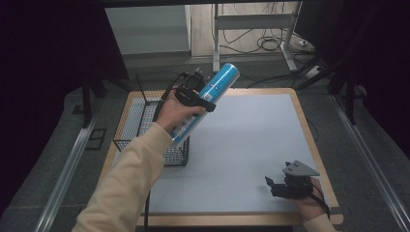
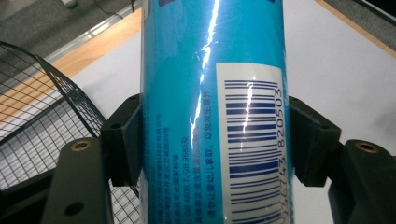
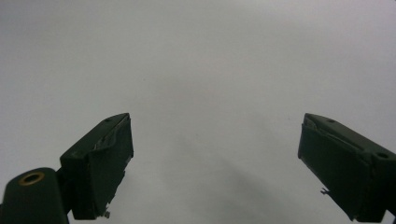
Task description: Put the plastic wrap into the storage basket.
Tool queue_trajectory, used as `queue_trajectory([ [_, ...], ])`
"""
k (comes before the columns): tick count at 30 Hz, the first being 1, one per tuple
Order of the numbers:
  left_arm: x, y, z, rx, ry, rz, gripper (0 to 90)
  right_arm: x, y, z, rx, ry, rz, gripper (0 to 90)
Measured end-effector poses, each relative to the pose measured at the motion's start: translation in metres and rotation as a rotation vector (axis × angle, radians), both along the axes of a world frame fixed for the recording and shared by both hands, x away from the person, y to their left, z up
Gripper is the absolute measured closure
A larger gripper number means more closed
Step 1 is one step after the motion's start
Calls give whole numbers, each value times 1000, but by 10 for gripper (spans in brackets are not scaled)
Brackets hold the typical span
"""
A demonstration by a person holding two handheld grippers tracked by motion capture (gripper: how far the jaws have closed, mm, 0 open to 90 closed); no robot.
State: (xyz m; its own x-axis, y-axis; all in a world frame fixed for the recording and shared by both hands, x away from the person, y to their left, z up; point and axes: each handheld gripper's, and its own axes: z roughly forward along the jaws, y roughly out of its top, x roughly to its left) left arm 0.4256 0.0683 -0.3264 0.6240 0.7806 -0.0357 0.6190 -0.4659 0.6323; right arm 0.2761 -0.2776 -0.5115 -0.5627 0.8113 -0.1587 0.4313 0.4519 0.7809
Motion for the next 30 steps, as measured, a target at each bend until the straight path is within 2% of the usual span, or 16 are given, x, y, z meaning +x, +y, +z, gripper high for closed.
queue_trajectory([
  [7,2,1,9,-3,-11,8,319,0,0,0,1,1,-1,105],
  [17,16,10,16,9,-27,39,320,0,-1,0,2,-6,-4,105],
  [22,22,17,13,18,-34,54,320,0,-2,1,5,-18,-9,107],
  [30,32,31,3,20,-30,92,320,0,-2,1,6,-14,-9,107],
])
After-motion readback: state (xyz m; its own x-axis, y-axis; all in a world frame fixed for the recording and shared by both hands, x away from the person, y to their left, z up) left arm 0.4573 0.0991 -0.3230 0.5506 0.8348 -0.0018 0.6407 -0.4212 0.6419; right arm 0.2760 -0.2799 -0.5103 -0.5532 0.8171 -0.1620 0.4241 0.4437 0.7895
